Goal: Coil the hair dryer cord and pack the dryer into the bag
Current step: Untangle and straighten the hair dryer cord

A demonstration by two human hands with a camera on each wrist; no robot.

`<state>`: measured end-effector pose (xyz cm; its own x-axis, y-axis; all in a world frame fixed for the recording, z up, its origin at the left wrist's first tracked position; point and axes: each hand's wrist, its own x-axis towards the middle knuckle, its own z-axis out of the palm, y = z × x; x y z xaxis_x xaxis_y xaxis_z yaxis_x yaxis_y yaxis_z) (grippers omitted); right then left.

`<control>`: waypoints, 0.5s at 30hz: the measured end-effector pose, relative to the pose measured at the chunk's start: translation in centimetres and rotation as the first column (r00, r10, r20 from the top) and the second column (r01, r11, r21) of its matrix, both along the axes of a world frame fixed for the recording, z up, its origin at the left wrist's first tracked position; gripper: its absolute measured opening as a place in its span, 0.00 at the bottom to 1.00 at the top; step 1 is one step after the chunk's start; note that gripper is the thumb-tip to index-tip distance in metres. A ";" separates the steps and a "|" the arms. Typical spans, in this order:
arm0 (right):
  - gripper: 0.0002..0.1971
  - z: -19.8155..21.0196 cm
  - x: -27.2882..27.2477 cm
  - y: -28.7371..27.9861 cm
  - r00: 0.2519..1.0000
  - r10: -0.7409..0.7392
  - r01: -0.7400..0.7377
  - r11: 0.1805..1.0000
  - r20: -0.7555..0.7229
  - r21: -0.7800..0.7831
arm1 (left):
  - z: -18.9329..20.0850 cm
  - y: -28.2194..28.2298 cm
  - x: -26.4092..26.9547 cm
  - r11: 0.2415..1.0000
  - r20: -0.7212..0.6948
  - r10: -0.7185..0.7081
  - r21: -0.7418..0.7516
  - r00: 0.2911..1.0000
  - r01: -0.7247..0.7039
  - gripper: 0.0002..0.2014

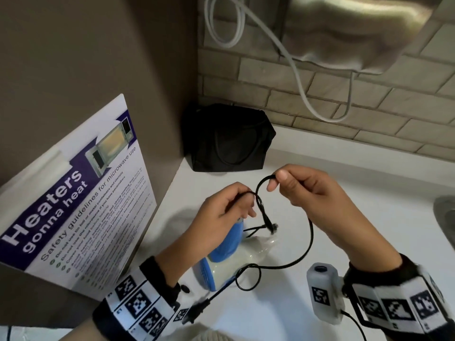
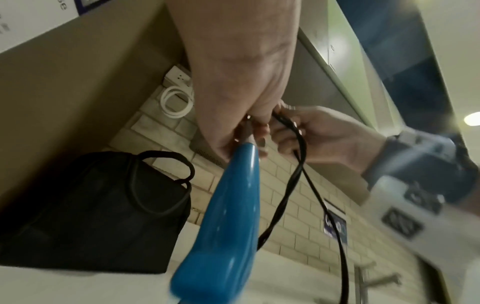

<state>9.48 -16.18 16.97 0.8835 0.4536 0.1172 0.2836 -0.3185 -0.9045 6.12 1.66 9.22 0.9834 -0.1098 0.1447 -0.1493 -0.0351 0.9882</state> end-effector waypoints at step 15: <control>0.14 -4.4 0.6 -3.0 0.977 -0.192 0.176 0.970 -0.089 -0.166 | -0.7 2.9 0.2 0.925 -0.194 0.132 -0.329 0.972 -0.191 0.15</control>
